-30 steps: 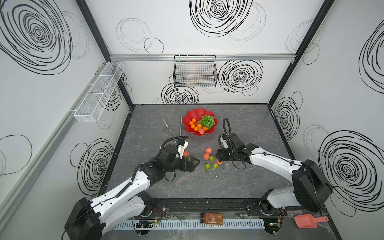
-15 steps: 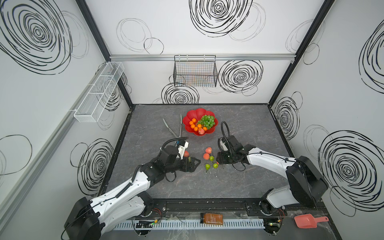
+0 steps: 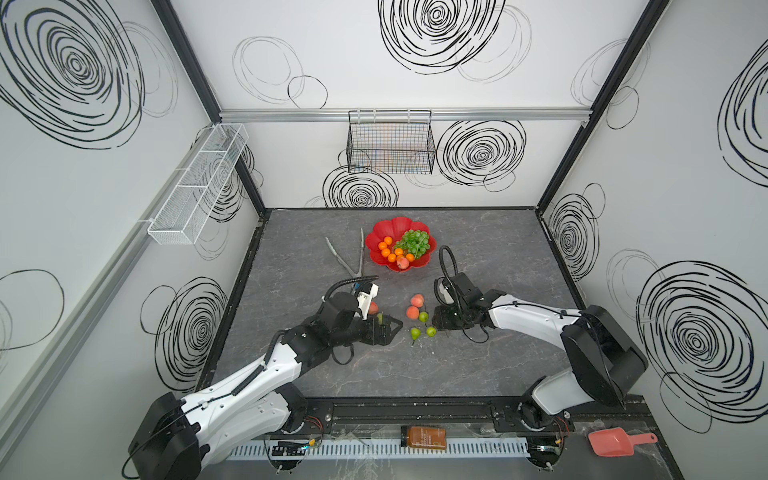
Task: Place and organize the fake fruits in the fruit bowl
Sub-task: 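Grasp the peach with the right gripper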
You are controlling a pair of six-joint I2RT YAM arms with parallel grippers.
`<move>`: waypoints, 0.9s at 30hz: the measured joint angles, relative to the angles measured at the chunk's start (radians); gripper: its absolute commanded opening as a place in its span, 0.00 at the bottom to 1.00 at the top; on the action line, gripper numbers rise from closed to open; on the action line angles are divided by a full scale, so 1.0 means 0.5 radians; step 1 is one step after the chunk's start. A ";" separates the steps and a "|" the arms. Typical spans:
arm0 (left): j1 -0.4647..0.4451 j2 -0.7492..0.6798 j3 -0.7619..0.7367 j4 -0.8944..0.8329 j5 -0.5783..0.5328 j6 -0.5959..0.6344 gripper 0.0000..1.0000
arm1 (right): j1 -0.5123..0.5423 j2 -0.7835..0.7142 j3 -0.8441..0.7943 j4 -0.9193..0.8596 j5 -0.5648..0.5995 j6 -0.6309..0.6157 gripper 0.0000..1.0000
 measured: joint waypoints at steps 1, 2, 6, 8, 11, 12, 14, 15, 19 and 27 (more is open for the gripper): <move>-0.002 0.006 -0.001 0.006 0.000 -0.001 0.96 | 0.000 0.005 -0.001 0.006 -0.002 0.002 0.55; -0.004 0.011 -0.002 0.013 -0.001 -0.002 0.96 | 0.000 0.010 -0.001 0.014 -0.004 0.002 0.55; -0.012 0.014 -0.006 0.030 -0.008 -0.010 0.96 | 0.002 0.029 -0.001 0.030 -0.007 0.005 0.55; -0.017 0.014 -0.011 0.036 -0.012 -0.013 0.96 | 0.002 0.029 -0.001 0.033 -0.007 0.008 0.54; -0.017 0.014 -0.018 0.041 -0.015 -0.014 0.96 | 0.002 0.031 -0.001 0.034 -0.006 0.008 0.53; -0.017 0.015 -0.019 0.042 -0.019 -0.014 0.96 | 0.002 0.034 -0.001 0.034 -0.005 0.008 0.52; -0.017 0.015 -0.020 0.044 -0.021 -0.016 0.96 | 0.002 0.043 -0.001 0.033 -0.005 0.008 0.52; -0.017 0.015 -0.021 0.044 -0.021 -0.018 0.96 | 0.002 0.045 -0.001 0.033 -0.005 0.008 0.52; -0.017 0.015 -0.043 0.076 -0.027 -0.030 0.96 | 0.002 0.045 -0.001 0.033 -0.005 0.009 0.51; -0.011 0.069 -0.066 0.182 -0.026 -0.052 0.96 | -0.008 0.037 0.014 0.013 0.046 0.010 0.49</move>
